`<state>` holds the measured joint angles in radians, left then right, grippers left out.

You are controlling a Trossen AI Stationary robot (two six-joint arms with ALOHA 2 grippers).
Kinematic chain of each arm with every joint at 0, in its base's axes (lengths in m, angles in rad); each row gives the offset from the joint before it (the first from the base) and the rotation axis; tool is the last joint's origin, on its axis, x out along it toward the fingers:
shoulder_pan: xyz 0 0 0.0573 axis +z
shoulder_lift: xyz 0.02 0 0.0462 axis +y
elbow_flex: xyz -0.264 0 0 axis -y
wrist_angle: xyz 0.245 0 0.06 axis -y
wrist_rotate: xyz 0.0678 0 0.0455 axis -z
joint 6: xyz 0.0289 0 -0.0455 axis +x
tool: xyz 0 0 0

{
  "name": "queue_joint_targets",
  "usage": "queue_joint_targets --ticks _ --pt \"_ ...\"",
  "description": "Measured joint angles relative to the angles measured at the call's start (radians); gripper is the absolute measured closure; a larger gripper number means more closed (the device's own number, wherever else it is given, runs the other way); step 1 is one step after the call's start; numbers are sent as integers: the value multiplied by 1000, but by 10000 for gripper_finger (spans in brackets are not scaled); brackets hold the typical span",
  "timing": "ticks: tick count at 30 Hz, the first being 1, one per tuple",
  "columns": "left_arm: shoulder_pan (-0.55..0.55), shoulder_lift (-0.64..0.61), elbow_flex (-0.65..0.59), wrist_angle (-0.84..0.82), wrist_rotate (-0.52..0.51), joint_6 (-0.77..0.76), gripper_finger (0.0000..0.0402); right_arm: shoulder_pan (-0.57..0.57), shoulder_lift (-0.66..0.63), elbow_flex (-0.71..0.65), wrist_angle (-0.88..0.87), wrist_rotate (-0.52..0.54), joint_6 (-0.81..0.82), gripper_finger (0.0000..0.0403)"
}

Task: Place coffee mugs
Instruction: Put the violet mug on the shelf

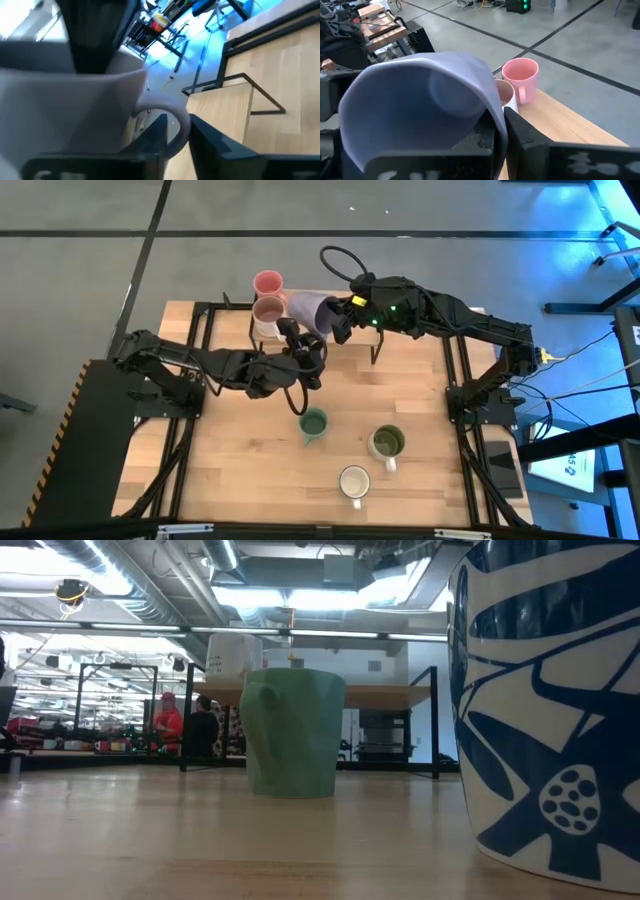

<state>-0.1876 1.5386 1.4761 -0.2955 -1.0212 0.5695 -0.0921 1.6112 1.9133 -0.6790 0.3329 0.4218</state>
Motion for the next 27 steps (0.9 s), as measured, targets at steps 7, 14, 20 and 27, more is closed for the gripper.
queue_joint_targets --ticks 7,14,20,27 --pt "-9 1 -1 8 47 55 379 1 1 1 3 -26 -12 403" --pt "-5 1 -2 17 39 43 379 0 1 1 9 -38 -30 403" --pt "-10 1 -2 53 35 24 379 1 -1 3 29 -35 -42 376" --pt "-9 0 -2 68 -33 -9 379 1 -6 6 54 -49 -140 346"
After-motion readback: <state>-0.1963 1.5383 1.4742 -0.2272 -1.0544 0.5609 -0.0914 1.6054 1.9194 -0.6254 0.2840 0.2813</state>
